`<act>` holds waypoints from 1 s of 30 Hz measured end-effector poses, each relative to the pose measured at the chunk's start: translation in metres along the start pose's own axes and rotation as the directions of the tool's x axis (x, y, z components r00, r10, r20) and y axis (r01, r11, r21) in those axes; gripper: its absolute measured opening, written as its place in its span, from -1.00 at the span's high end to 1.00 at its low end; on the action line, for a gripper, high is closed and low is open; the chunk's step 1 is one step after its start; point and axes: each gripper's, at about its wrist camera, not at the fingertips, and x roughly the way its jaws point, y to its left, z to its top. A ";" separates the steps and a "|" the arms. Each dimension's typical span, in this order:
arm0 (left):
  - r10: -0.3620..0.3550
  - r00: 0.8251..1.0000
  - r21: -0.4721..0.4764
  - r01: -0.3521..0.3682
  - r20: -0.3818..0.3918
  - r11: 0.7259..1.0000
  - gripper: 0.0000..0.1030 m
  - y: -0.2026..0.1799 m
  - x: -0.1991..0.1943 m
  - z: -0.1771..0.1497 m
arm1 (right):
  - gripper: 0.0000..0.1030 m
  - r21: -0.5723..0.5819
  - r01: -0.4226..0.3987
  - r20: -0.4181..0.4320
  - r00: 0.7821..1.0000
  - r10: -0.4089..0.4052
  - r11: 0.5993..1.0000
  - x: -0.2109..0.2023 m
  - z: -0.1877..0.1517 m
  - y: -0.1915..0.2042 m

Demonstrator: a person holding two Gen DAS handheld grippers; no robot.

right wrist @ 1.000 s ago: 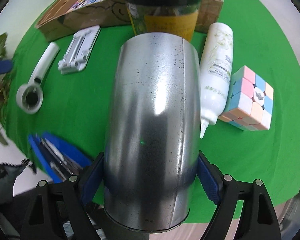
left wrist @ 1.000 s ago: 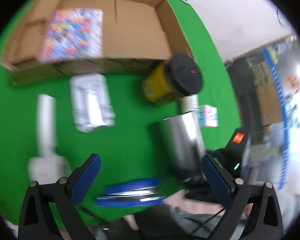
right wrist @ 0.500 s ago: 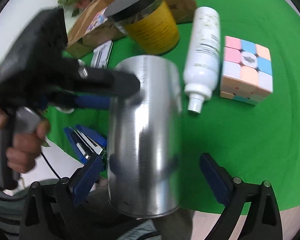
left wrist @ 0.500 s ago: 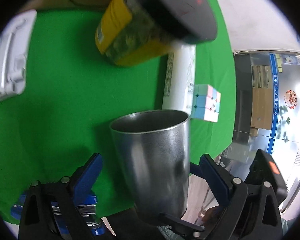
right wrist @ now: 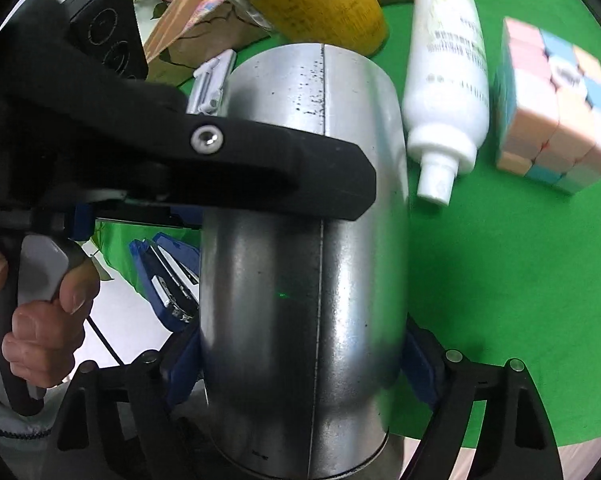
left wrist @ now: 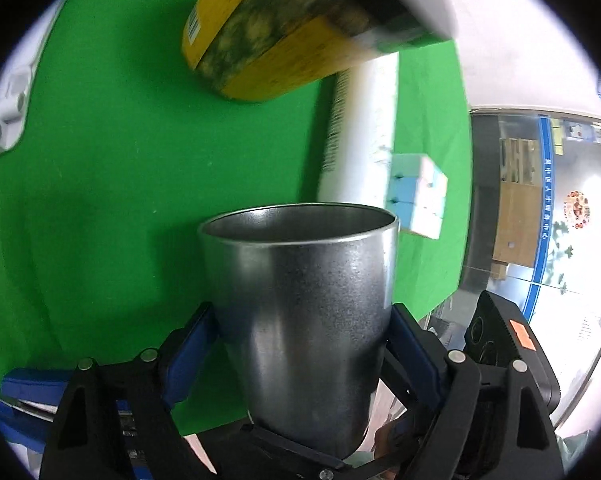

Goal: Organize rigid objects
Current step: 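Grasp the silver metal cup with the right tool and lift it, then carry the silver cup over the cardboard tray with both tools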

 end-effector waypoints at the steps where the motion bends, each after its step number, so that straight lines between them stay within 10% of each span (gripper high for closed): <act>1: -0.002 1.000 0.019 0.002 0.017 1.000 -0.65 -0.006 -0.007 -0.001 | -0.61 -0.013 0.011 0.023 1.000 -0.011 1.000 -0.009 0.001 0.005; 8: 0.008 0.977 0.140 -0.039 0.214 0.989 -0.65 -0.055 -0.096 -0.011 | -0.61 -0.126 0.040 0.194 0.981 -0.014 0.991 -0.083 0.026 0.051; 19: 0.026 0.873 0.235 -0.159 0.486 0.959 -0.65 -0.125 -0.212 -0.008 | -0.61 -0.278 0.053 0.415 0.907 0.070 0.959 -0.172 0.090 0.122; 30: -0.016 0.873 0.280 -0.138 0.487 0.950 -0.65 -0.129 -0.237 0.075 | -0.61 -0.209 0.056 0.428 0.903 0.040 0.976 -0.177 0.182 0.145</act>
